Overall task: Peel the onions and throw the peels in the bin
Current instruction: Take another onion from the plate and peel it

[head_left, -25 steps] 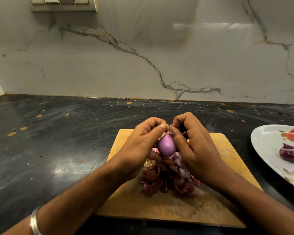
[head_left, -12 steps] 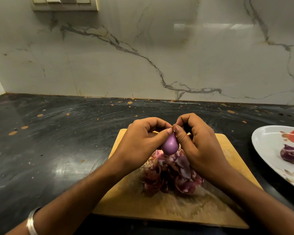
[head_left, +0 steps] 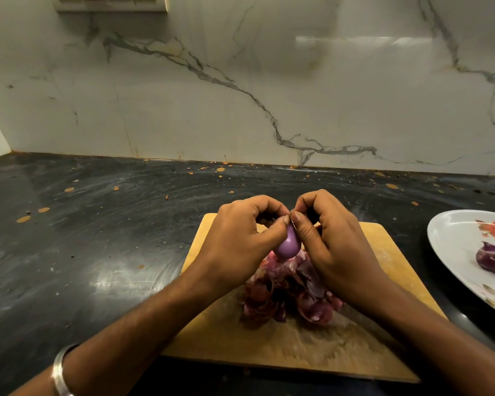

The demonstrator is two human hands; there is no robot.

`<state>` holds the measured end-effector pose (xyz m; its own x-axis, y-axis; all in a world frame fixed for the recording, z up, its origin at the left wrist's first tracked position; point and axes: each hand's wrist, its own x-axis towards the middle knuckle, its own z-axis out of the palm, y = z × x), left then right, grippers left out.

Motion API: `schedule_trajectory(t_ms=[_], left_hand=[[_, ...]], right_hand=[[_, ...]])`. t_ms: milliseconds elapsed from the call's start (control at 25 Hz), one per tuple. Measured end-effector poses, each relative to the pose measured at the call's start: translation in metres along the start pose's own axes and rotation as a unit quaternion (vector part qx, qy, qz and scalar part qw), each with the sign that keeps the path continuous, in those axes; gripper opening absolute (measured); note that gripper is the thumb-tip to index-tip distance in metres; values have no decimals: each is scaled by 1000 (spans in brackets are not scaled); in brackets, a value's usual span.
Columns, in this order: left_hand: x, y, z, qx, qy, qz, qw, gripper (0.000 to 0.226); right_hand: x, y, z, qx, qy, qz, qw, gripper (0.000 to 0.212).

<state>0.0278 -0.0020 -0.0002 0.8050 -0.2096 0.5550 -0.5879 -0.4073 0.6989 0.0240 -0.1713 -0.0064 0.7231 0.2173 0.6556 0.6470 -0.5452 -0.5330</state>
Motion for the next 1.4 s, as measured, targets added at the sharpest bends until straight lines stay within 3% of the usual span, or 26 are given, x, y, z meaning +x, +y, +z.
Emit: schedule_trajectory(t_ms=[360,560,640,920,1400], left_hand=[[-3,3,10,-179,15,-89,980,10],[1,-3,4,-74,39,-38,996,13],[1,-6,2,-52,48,-30,997,10],[-3,-4,5,7,56,10,998,8],[-1,-5,2,45,2,-2,999,9]], right_hand=[[-3,-3,6,-84,58,-42,994,12],[1,2,-1,75,26,38,996,4],[1,2,-2,89,21,44,995,4],[-1,2,-2,74,19,37,996,4],[-1,1,-2,-31,0,-5,1000,5]])
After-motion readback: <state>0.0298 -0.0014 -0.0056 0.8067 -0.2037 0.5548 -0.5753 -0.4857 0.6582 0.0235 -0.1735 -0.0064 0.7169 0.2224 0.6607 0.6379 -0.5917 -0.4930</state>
